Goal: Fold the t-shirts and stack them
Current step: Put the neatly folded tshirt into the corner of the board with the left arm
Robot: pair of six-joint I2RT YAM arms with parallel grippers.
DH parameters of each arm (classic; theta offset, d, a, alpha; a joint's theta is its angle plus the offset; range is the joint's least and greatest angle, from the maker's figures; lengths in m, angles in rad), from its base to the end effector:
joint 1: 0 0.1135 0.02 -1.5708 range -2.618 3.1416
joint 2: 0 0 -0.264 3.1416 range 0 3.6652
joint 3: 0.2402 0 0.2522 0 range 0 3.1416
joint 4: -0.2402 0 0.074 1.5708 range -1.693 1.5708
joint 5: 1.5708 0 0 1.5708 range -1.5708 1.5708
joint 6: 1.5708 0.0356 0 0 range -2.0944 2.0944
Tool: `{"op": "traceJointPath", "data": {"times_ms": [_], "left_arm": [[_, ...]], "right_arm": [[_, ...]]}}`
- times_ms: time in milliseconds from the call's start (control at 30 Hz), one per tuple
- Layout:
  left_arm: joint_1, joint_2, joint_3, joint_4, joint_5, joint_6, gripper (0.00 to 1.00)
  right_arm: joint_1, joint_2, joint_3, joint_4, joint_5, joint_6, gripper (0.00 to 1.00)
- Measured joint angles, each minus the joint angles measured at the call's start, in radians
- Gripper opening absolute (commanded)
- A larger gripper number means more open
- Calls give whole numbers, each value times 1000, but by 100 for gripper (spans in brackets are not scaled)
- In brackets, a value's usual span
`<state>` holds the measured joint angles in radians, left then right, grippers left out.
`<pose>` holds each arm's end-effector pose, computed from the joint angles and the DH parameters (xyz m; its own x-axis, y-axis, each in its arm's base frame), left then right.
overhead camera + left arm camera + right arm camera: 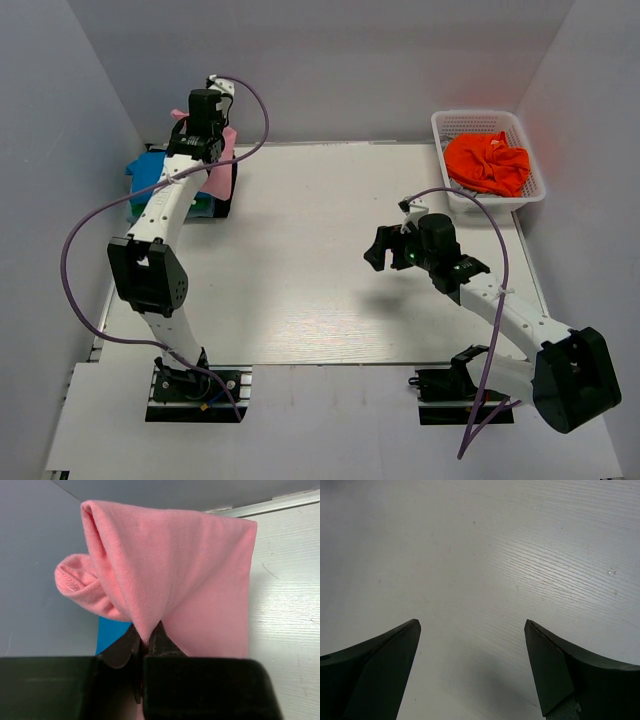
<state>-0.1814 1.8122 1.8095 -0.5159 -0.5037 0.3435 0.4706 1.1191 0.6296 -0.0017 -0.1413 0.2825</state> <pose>0.4158 -0.0588 0.3770 -0.5447 0.3998 -0.7372 -0.0753 0.8522 0.5178 0.2165 0.1158 0.2373 -0.5597 0.0249 -0.8283 -0.4202 0.8530 0.3096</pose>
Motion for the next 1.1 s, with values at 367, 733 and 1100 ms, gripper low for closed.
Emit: {"op": "traceJointPath", "data": {"times_ms": [367,733,1100], "left_arm": [[58,2,11,5,20,26,0],[135,32,86,42,81,67,0],[204,106,74,82,116,98,0]], "right_arm": [[0,18,0,0,-5,1,90],[0,112,31,-8,-5,1,90],[0,167,86,-29,-8,-2,90]]}}
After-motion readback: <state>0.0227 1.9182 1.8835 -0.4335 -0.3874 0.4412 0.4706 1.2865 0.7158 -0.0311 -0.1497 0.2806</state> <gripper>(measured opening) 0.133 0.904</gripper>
